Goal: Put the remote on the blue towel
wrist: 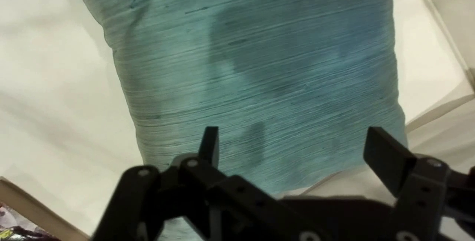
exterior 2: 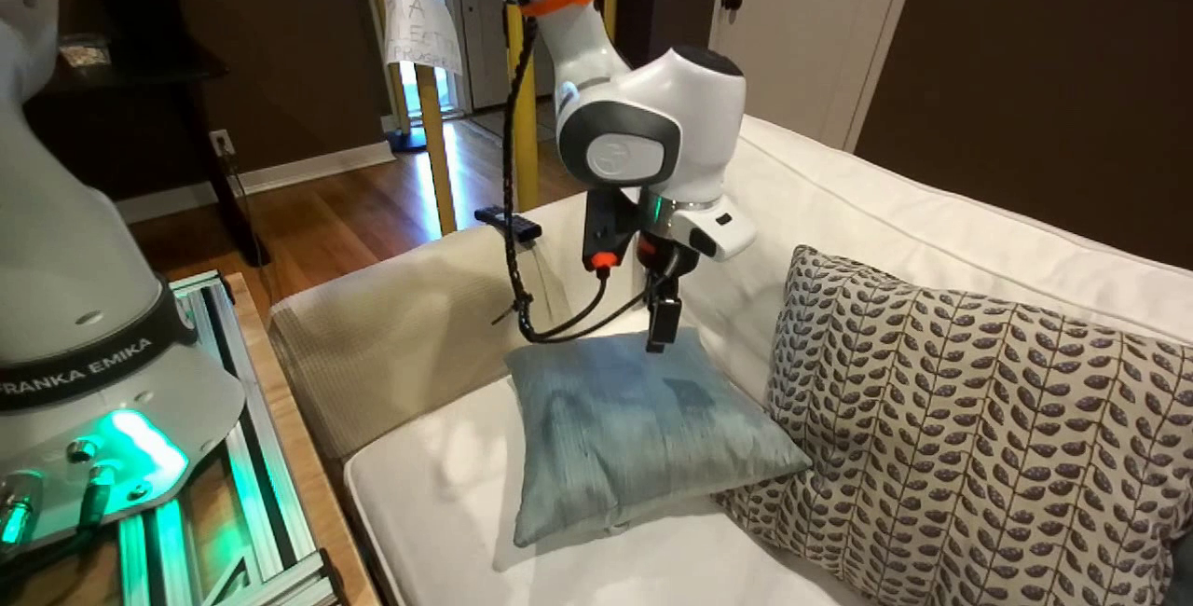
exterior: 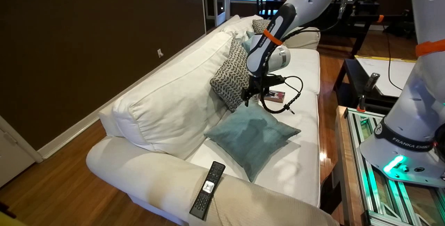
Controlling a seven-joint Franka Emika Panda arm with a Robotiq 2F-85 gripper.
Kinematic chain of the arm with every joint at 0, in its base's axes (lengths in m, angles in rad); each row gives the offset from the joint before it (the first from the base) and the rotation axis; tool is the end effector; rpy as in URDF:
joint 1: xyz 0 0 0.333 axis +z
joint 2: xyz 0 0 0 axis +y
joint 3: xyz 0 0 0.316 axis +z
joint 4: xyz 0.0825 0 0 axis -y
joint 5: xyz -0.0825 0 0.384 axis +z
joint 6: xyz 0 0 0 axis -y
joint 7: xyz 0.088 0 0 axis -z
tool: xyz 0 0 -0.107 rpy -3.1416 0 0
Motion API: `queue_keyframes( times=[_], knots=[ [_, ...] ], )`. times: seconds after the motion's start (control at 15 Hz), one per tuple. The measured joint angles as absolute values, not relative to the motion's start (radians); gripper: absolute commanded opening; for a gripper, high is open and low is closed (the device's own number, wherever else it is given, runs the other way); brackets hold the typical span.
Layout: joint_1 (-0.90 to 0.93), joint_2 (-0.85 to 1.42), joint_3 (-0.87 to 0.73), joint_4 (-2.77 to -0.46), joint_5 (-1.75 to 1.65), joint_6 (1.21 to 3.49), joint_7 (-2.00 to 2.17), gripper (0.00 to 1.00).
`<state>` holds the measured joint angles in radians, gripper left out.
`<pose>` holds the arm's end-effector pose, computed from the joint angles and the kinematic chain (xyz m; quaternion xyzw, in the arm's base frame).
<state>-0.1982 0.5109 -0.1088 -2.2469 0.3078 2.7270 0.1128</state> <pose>0.5013 -0.1742 0.1350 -0.9405 0.3380 0.0072 0.0343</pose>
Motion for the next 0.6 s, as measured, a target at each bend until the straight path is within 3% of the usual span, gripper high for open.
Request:
queue_keyframes(
  times=[0.6],
  knots=[
    [-0.198,0.791,-0.160,-2.020,0.263,2.740,0.171,1.00]
  ],
)
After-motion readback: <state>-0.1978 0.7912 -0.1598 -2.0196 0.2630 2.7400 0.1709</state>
